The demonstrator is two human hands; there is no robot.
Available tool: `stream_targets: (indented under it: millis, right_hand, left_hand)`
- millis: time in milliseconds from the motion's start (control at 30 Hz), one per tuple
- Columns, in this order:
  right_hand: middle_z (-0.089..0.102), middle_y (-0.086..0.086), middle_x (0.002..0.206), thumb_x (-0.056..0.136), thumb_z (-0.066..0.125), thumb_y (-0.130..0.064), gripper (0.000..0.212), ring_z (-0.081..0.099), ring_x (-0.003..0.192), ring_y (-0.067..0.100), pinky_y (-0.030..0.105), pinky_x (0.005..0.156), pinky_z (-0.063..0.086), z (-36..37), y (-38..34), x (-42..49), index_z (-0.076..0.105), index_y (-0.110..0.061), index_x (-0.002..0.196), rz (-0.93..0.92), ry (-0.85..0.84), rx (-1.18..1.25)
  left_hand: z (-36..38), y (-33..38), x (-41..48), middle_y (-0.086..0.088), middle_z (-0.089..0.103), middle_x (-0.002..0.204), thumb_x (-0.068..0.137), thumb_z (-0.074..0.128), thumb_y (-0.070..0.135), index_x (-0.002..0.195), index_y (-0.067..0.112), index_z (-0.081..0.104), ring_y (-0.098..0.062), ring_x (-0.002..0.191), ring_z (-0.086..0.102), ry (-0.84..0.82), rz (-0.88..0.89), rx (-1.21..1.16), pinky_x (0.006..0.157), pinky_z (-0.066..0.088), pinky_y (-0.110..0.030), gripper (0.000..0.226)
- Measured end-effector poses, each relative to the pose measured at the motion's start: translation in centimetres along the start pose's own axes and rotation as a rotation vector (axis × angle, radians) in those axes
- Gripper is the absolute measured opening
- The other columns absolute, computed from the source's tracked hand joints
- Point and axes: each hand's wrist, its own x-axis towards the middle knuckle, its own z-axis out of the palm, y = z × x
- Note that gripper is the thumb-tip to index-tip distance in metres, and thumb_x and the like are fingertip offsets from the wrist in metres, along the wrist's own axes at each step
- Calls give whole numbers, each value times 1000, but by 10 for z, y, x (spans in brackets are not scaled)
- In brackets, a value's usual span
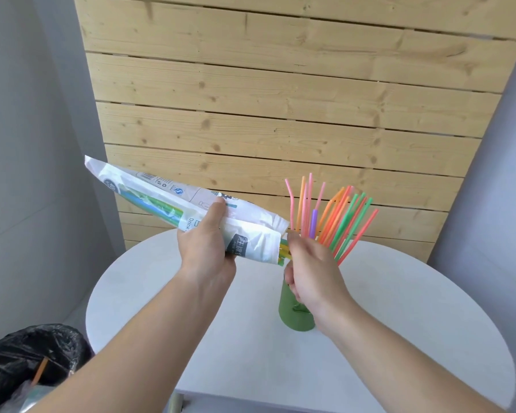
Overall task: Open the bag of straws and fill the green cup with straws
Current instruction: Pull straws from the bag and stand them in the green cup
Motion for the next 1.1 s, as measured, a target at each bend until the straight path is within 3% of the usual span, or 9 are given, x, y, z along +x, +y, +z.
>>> stream_targets:
  millis: [133,300,500,567,800,967,1100]
  right_hand:
    - [40,-4,48,100,50,-36,41,33,42,13,28,48,26,3,1,-1,52,0,81,-48,13,106]
    - [42,1,52,102,50,-24,28,31,39,12,21,41,24,2,2,-2,59,-1,89,1,-37,245]
    - [51,2,53,101,51,-36,26,36,40,15,22,40,26,-5,1,1,62,-13,95,122,-31,402]
    - [53,3,55,99,52,-41,28,36,41,16,22,41,26,-6,1,1,61,-15,98,145,-43,412]
    - [45,0,54,100,57,-20,15,30,37,10,21,39,24,-6,1,6,62,-8,92,38,62,436]
    - [45,2,55,98,58,-31,24,31,40,14,23,40,25,-12,2,8,57,-11,86,38,55,437]
    - [48,0,51,98,60,-25,17,34,36,12,22,39,27,-10,2,6,61,-13,87,0,54,381]
  left_hand:
    - [0,-2,-1,-8,80,118,91,81,15,136,8,63,-25,101,80,4,9,3,72,67,-37,48]
    - [1,3,0,-9,80,122,91,81,16,136,10,65,-26,104,79,-11,45,8,75,67,-37,48]
    - [0,10,3,-8,78,127,90,83,18,140,12,60,-26,108,78,4,119,9,76,67,-37,55]
    - [0,8,1,-8,78,127,91,82,18,140,12,60,-26,109,78,7,110,20,77,67,-36,54]
    - [-4,10,5,-6,79,122,91,81,16,137,12,63,-23,103,80,54,73,7,65,65,-31,49]
    - [-9,6,10,-8,78,122,92,80,14,136,10,62,-23,101,79,80,14,-16,78,67,-43,48]
    - [-8,2,11,-8,78,122,95,77,13,135,10,62,-22,95,79,74,-14,-9,78,67,-42,43]
